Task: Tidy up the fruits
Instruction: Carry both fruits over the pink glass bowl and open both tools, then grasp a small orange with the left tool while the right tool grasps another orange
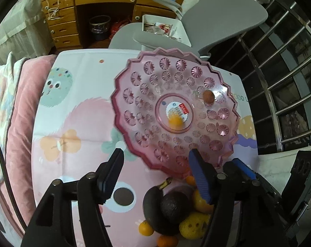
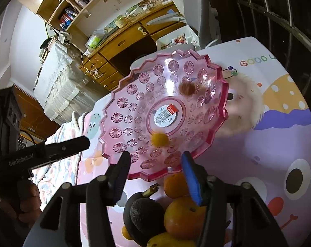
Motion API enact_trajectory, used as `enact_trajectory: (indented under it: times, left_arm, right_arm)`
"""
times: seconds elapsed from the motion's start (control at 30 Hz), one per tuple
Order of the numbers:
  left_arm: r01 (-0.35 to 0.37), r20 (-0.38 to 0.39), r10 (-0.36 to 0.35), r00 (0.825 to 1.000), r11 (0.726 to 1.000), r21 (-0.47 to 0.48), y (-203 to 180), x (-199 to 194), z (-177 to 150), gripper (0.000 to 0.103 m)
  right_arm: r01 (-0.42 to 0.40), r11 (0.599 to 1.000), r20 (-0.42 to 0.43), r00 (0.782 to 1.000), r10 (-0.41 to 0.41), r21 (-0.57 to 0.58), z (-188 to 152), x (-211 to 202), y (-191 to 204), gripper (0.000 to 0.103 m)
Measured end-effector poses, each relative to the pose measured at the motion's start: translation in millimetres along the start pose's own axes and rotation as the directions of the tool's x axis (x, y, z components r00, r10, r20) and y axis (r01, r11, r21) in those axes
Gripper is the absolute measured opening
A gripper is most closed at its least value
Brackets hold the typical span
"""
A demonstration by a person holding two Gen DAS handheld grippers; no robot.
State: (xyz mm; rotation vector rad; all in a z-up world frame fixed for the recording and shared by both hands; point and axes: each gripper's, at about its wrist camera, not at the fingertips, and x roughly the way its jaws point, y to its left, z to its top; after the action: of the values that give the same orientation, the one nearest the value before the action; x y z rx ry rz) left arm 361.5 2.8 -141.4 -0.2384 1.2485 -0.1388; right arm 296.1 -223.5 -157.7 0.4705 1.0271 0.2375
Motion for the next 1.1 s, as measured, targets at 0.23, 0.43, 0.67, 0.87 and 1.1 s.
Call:
enact_trajectory:
  times: [0.23, 0.43, 0.67, 0.87, 1.1]
  left_arm:
    - [-0.019, 0.047, 0.021, 0.999, 0.999, -0.041, 18, -25, -26, 0.074]
    - [-0.019, 0.06, 0.023, 0.998, 0.998, -0.063, 34, -46, -57, 0.075]
    - [-0.012, 0.064, 0.015, 0.998, 0.998, -0.057, 56, -72, -100, 0.079]
    - [0.03, 0.07, -0.032, 0.997, 0.999, 0.016, 65, -92, -142, 0.082]
    - [0.082, 0.038, -0.085, 0.996, 0.993, 0.08, 65, -100, -176, 0.088]
  right_arm:
    - [0.002, 1.0, 0.017, 1.0, -0.002, 0.023, -12, -19, 3, 0.055]
    - [0.043, 0.999, 0.031, 0.999, -0.044, 0.028, -38, -43, 7, 0.055]
    - [0.093, 0.993, 0.062, 0.993, -0.098, 0.074, -88, -77, 12, 0.055]
    - [0.13, 0.983, 0.087, 0.986, -0.142, 0.127, -132, -104, 16, 0.056]
    - [0.164, 0.969, 0.096, 0.978, -0.184, 0.186, -181, -126, 21, 0.067]
